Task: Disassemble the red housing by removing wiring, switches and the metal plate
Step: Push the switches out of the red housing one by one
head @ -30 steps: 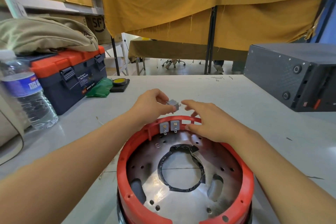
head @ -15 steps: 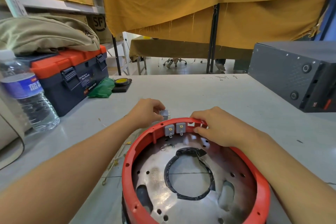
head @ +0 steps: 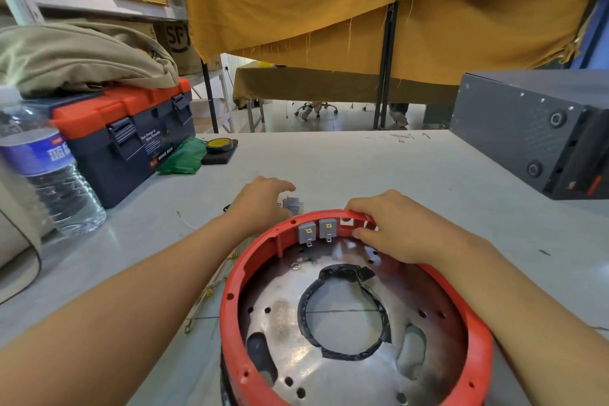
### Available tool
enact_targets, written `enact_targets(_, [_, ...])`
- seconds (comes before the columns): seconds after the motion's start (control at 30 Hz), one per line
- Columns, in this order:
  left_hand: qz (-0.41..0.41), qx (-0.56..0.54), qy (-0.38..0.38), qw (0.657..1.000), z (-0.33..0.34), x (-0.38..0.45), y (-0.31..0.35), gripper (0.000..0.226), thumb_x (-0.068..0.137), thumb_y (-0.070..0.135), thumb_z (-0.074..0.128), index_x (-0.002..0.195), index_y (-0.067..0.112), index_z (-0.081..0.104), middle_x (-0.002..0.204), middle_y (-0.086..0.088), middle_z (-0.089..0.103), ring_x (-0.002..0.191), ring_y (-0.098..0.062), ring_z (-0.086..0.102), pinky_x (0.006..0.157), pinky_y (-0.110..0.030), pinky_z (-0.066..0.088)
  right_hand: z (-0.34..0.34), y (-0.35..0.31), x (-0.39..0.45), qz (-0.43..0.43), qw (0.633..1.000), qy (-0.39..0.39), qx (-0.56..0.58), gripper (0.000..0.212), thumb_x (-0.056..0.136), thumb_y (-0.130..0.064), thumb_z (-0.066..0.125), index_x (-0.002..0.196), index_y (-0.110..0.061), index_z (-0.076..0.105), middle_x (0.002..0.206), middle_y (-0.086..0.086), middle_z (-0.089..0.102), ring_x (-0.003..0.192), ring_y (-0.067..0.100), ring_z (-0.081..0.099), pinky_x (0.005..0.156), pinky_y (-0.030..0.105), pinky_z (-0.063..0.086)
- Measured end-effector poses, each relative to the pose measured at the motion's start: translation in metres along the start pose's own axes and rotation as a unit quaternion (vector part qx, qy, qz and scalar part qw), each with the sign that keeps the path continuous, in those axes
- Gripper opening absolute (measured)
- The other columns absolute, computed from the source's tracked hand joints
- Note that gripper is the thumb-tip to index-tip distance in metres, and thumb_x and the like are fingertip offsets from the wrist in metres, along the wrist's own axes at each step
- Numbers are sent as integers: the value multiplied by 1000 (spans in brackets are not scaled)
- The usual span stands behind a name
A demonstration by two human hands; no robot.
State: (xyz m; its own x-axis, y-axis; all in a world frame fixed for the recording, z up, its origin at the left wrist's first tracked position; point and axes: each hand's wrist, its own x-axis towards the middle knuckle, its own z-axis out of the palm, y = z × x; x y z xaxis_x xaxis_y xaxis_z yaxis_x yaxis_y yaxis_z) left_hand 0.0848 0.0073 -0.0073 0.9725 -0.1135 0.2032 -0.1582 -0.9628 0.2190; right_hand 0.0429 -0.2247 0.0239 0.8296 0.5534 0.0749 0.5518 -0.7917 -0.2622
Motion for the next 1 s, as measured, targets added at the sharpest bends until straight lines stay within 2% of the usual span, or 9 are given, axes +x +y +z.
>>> enact_targets(0.1, [15,-59,20,998,-10,-9,7,37,88,18,62,124,16,59,127,-4,59,117,-20,51,100,-31,39,0,0,0,-5,1000,-1,-2,8,95,-27,53,99,-21,57,84,1,57,82,25,57,76,39,50])
enact_targets(0.23, [21,-176,12,984,-32,-27,26,15,89,19,60,103,20,65,93,0,71,80,-8,62,76,-25,49,0,0,0,-9,1000,6,-19,10,95,-31,51,92,-22,53,76,-4,50,76,23,55,68,35,46])
enact_targets(0.3, [36,-195,2,980,-41,-39,37,11,88,22,62,98,22,67,84,4,71,74,-7,62,72,-23,49,2,0,1,-8,999,13,-43,11,96,-30,49,88,-24,48,76,-1,49,78,26,55,65,34,43])
enact_targets(0.43, [76,-171,-15,982,-50,-60,54,13,87,27,64,97,21,70,92,9,70,84,-1,63,77,-12,47,4,0,0,-4,997,35,-73,10,98,-28,45,91,-23,51,84,4,50,84,31,55,63,33,38])
enact_targets(0.57, [75,-126,-6,989,-47,-68,62,22,83,18,66,105,21,67,101,5,69,89,-9,63,78,-17,46,4,-1,-3,7,995,48,-93,12,98,-29,44,97,-22,54,93,8,56,88,32,56,62,32,35])
enact_targets(0.63, [67,-110,3,992,-45,-69,66,28,83,17,65,111,20,66,106,2,68,92,-12,63,82,-21,47,5,-2,-5,15,994,51,-94,12,99,-28,43,93,-22,51,95,8,56,86,32,55,61,32,33])
enact_targets(0.73, [61,-103,14,993,-42,-68,74,27,81,17,65,109,19,68,105,0,70,92,-13,63,83,-23,47,5,-3,-10,37,994,56,-91,12,98,-25,42,86,-23,44,89,7,50,79,31,48,61,32,32])
enact_targets(0.87, [51,-125,24,991,-37,-65,83,27,83,15,65,109,18,70,105,1,71,85,-8,57,77,-13,38,4,-4,-17,66,986,62,-138,5,95,-18,47,92,-22,49,84,4,43,76,27,44,58,30,29])
enact_targets(1.0, [72,-153,35,985,-31,-64,92,26,83,11,64,109,14,70,106,-2,70,82,-6,53,68,2,34,-6,-1,-21,67,992,37,-102,16,93,-33,51,87,-18,52,88,4,53,80,27,53,61,33,40])
